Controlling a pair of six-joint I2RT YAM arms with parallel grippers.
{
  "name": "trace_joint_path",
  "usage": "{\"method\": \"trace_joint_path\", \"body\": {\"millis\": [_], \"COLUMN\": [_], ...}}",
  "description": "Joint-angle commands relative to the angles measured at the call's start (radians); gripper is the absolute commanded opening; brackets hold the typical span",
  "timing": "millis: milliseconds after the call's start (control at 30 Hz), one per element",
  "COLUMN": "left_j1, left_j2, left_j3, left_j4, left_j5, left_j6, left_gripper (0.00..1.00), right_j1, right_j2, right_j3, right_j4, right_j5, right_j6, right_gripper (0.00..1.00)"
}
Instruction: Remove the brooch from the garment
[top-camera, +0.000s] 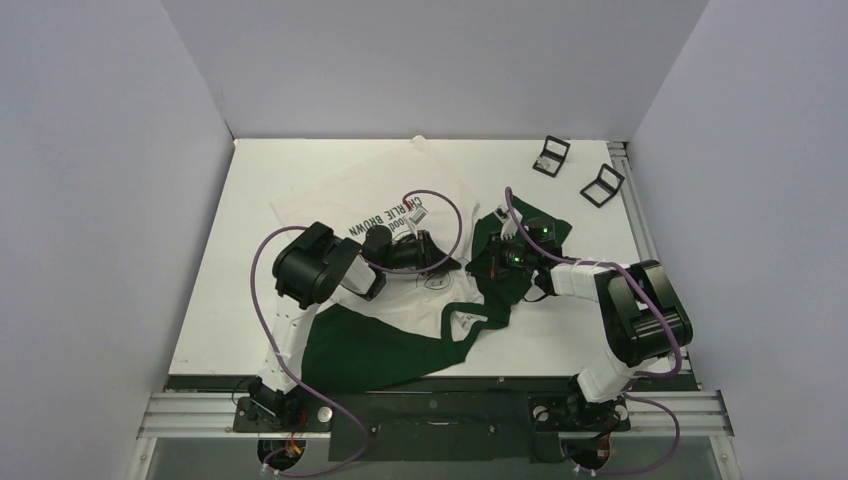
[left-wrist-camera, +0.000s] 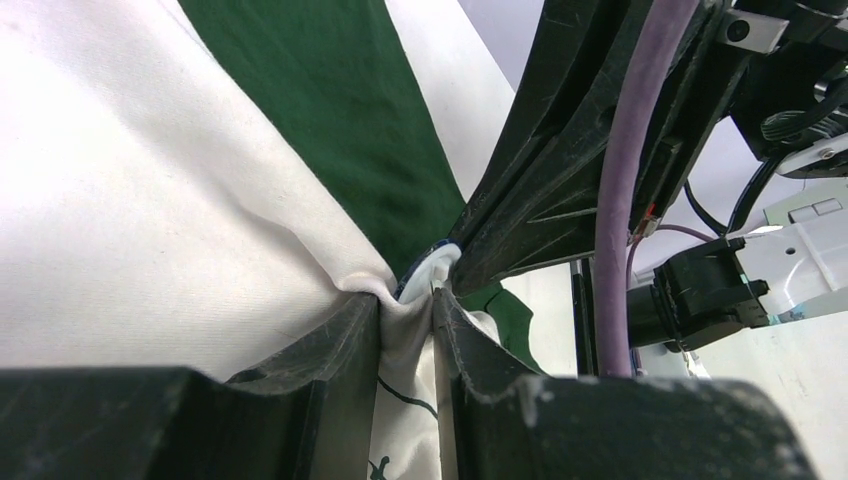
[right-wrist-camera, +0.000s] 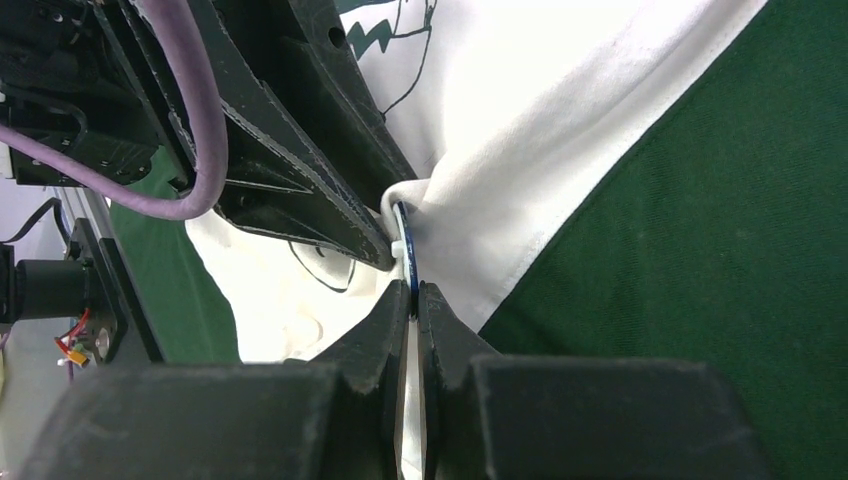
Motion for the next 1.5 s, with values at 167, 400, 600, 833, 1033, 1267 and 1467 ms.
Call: {"method": "trace_joint_path", "body": {"millis": [167,400,600,833,1033,1267,1467], "left_j1": [0.007,0.019,0.044,0.085,0.122,0.164,0.177], "left_j2": [-0.008,-0.029,-0.078,-0.184,-0.243,-0.296,-0.311], "left_j3": [-0.007,-0.021,-0.059,-0.103,-0.121,-0.139,-0.156], "left_j4": [0.136,0.165,0.126,-0.024,-0.095,-0.141,-0.143], "left_j5": [0.031,0.028,0.024,0.026,0.029,0.037,0.049], "left_j6": [-0.044,-0.065,-0.042,0.072,0.115,0.14,0.13], "left_gripper": [0.4,0.54,0.6,0.62,0.62,0.62,0.62], "right_j1": [-0.01,-0.008,-0.003,0.046,0.084,0.168,0.208], "right_j2": [-0.023,-0.018,-0.009,-0.02,-0.023,-0.049,-0.02], "right_j3": [0.019,0.032,0.048,0.104,0.162,0.26,0.351], "right_j4": [-0.01,-0.05,-0.098,-0.247,-0.352,-0.54,-0.709], "right_j5": [0.002,0.016,0.042,0.154,0.265,0.42,0.523], "right_j6": [-0.072,-0.098,-0.127,-0.227,-0.257,-0.355,-0.456], "right_gripper": [0.0,0.0,0.0,0.0,0.0,0.0,0.0]}}
